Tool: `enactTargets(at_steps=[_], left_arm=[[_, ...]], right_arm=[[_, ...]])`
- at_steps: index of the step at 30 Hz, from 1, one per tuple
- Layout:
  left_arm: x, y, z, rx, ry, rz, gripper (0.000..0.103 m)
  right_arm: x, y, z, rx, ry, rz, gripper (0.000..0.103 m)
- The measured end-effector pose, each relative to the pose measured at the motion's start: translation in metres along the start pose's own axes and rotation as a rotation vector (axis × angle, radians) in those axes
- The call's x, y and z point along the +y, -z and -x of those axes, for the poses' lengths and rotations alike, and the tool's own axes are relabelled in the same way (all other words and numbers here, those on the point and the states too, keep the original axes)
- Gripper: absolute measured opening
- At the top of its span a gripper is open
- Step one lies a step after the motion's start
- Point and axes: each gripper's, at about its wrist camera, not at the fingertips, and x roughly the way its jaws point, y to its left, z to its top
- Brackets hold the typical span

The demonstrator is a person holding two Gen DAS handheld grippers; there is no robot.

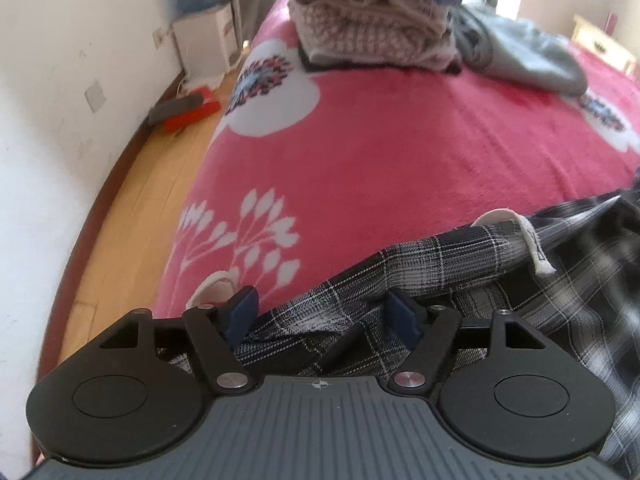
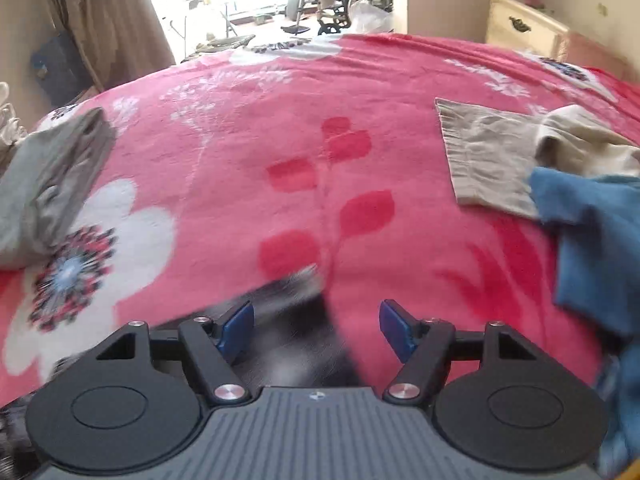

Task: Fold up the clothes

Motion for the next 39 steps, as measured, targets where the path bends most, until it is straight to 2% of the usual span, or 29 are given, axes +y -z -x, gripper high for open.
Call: enactTargets(at_steps=[3, 5, 7, 8, 10, 12, 14, 20, 25, 29, 36, 38, 39], left_arm=[[-0.009, -0.012, -0.002, 0.065, -0.053, -0.062, 0.077], [-0.016, -0.019, -0.003, 0.099, -0.089, -0.104, 0.077], [-0.021, -0.022, -0.004, 0.123, -0.118, -0.123, 0.078], [-0.023, -0.023, -0.005, 0.134, -0.129, -0.128, 0.078], [-0.026, -0.025, -0.005, 0.155, -0.150, -0.127, 0.078], [-0.031, -0.026, -0.006, 0.177, -0.169, -0.116, 0.078], [-0.032, -0.028, -0.007, 0.198, -0.186, -0.112, 0.078], [-0.040, -0.032, -0.007, 0.233, -0.233, -0.122, 0.078], [-0.045, -0.022, -0.004, 0.175, -0.271, -0.110, 0.078], [-0.045, -0.012, 0.004, 0.132, -0.286, -0.080, 0.078], [-0.050, -0.010, 0.004, 0.129, -0.304, -0.117, 0.078], [-0.049, -0.008, 0.003, 0.119, -0.299, -0.123, 0.078], [-0.048, -0.006, 0.003, 0.111, -0.294, -0.125, 0.078]], right_arm=[[-0.026, -0.007, -0.025, 0.010, -0.067, -0.059, 0.075], [-0.029, -0.006, -0.024, -0.003, -0.129, -0.073, 0.074], [-0.028, -0.002, -0.022, -0.002, -0.168, -0.044, 0.059], [-0.027, 0.000, -0.020, -0.002, -0.187, -0.029, 0.048], [-0.028, 0.005, -0.017, 0.010, -0.228, -0.030, 0.038], [-0.026, 0.007, -0.013, 0.017, -0.249, -0.019, 0.020], [-0.021, 0.008, -0.010, 0.022, -0.258, 0.001, 0.008], [-0.011, 0.001, 0.012, -0.118, -0.144, 0.056, 0.005], [-0.016, -0.004, 0.015, -0.188, 0.001, 0.084, 0.005], [-0.019, -0.004, 0.001, -0.191, 0.073, 0.098, 0.005], [-0.036, 0.000, -0.028, -0.157, 0.204, 0.061, 0.004], [-0.041, -0.003, -0.028, -0.144, 0.204, 0.008, 0.008], [-0.042, -0.005, -0.021, -0.146, 0.212, -0.027, 0.013]])
